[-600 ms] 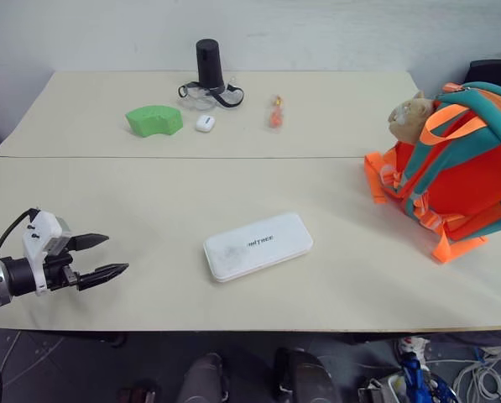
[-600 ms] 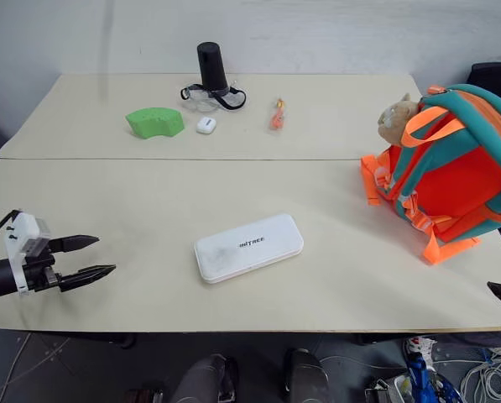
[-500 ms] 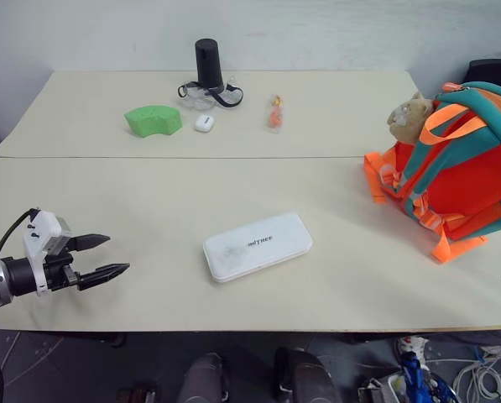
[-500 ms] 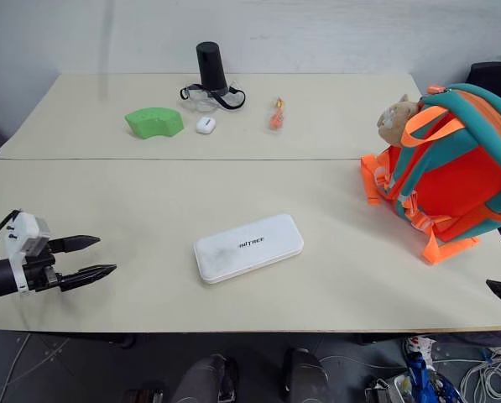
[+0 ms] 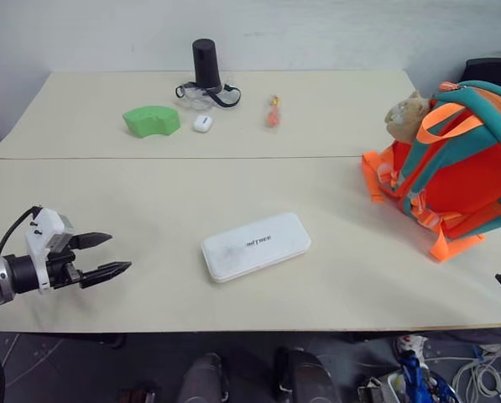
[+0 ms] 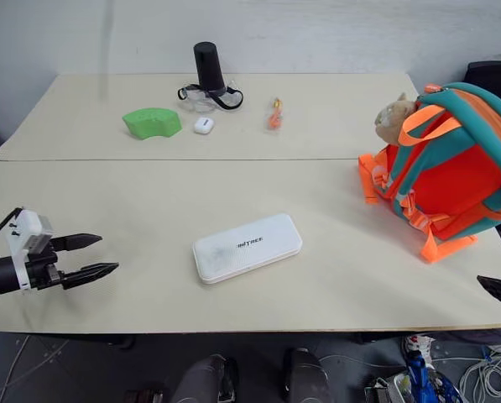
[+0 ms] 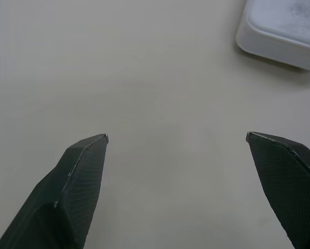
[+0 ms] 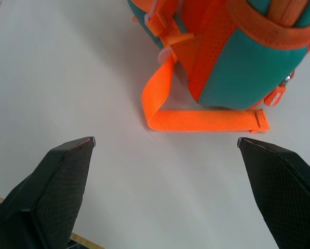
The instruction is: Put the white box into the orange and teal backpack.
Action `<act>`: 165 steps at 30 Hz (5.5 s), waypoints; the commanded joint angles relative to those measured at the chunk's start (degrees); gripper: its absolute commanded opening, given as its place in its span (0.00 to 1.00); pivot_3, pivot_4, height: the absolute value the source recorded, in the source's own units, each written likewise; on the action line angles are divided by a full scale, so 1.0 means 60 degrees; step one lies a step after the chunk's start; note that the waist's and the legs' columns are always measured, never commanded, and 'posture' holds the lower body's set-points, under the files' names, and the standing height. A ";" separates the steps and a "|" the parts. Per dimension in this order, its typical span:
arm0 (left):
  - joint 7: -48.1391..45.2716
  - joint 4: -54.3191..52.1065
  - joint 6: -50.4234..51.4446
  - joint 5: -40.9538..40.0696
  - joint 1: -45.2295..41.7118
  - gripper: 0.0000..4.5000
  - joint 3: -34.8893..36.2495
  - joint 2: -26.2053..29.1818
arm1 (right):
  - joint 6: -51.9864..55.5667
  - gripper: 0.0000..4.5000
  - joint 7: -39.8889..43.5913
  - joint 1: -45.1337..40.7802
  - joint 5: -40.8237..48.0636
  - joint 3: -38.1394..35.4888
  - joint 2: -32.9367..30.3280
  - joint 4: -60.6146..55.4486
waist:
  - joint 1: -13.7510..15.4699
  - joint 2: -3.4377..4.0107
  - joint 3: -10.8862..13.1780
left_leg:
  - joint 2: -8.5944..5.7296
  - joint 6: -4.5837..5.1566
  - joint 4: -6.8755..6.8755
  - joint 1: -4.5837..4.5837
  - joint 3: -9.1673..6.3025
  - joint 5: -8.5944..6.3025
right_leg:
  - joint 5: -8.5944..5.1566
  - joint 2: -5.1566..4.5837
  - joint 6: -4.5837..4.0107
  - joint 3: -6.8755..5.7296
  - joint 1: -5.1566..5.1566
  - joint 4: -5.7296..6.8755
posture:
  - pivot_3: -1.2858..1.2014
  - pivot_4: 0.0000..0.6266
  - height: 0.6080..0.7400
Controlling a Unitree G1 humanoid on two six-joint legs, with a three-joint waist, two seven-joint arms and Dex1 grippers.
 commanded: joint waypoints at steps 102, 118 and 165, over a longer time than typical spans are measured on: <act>-0.1692 0.4903 0.7312 -0.0577 -0.8894 0.80 -0.6164 -0.3000 | -0.1050 0.00 -0.1809 -0.5890 -0.3723 1.0282 0.2879 -0.2178 | -0.0041 -0.0039 0.0027 | -0.0043 -0.0002 0.0070 -0.0024 0.0013 0.0122 | 0.0010 0.0042 0.0034 -0.0015 -0.0012 0.0073 | 0.52 0.24 1.00; -0.3035 0.3482 0.7523 -0.1377 -0.8271 0.31 -0.5733 -0.2143 | -0.0385 0.00 -0.2455 -0.4333 -0.3025 0.9186 0.2623 -0.3706 | -0.0015 -0.0043 0.0029 | -0.0045 0.0001 0.0073 -0.0036 -0.0001 0.0122 | 0.0009 0.0024 0.0033 -0.0007 -0.0013 0.0070 | 0.52 0.24 1.00; 0.3924 -0.2422 0.5976 -0.5536 -0.5720 0.31 -0.0424 -0.2600 | 0.0827 0.01 -0.5091 -0.8527 0.0418 0.5126 0.4045 -0.0672 | -0.0044 -0.0043 0.0031 | -0.0055 0.0006 0.0056 -0.0090 -0.0020 0.0159 | 0.0024 0.0039 0.0058 -0.0005 -0.0045 0.0077 | 0.52 0.24 1.00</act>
